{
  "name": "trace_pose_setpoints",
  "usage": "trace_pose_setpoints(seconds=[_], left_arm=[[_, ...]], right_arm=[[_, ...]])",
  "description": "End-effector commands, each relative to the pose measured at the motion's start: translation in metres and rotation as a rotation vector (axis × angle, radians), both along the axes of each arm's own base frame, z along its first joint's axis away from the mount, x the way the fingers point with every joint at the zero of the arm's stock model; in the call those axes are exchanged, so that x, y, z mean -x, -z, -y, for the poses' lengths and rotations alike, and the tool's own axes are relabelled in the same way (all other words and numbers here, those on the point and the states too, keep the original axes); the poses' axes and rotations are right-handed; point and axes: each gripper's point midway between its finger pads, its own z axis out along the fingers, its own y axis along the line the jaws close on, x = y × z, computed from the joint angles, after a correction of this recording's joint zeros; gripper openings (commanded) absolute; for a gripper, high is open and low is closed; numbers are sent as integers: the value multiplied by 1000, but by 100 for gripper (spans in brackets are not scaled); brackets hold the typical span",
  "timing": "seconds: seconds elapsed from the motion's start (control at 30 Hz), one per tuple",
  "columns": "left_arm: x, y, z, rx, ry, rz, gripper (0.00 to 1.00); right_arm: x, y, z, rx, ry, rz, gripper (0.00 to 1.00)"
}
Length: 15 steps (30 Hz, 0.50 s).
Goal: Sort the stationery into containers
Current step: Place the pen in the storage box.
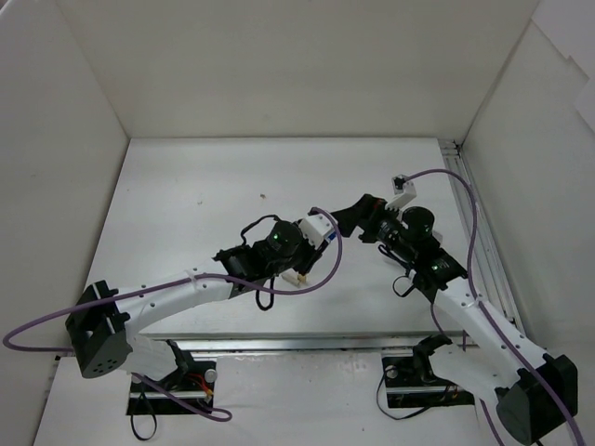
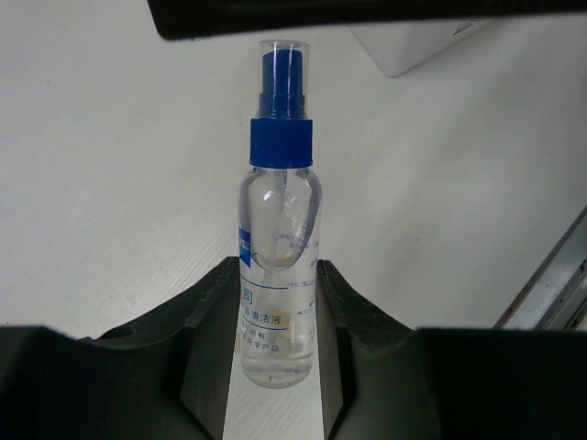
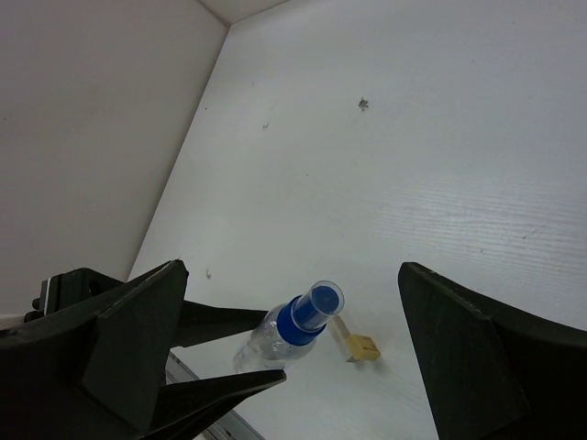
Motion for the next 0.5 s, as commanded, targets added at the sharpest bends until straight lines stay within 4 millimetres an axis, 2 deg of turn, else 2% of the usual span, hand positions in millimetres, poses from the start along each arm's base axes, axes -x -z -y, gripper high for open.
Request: trace_pose_setpoints(seconds=[0.0,0.1,0.17,0.3,0.37,0.4,0.43,0.47], left_arm=[[-13,-69,18,170,10,121,0],[-15,-73,19,177,-2,125,0],[-18,-74,18,182,-16,129,0],[-18,-85,20,226,-21,137,0],[-16,-88,22,240,-8,140,0],[-16,-87,23,238,-5,140,0],[-16,-87,24,238,-5,138,0],[-18,-87,24,238,-10,138,0]], right_arm=[[-6,-25,-8,-57,-5,70,98],[-5,-18,-22,-46,-37,42,98],[-6,-8,-29,-30,-53,9,94],[-6,1,-35,-22,-52,-18,89],[-6,0,-39,-25,-62,-13,76],[-5,-1,-40,-25,-64,-8,65],[-5,-3,-41,-28,-66,1,45],[-5,-6,-43,-28,-67,11,36]])
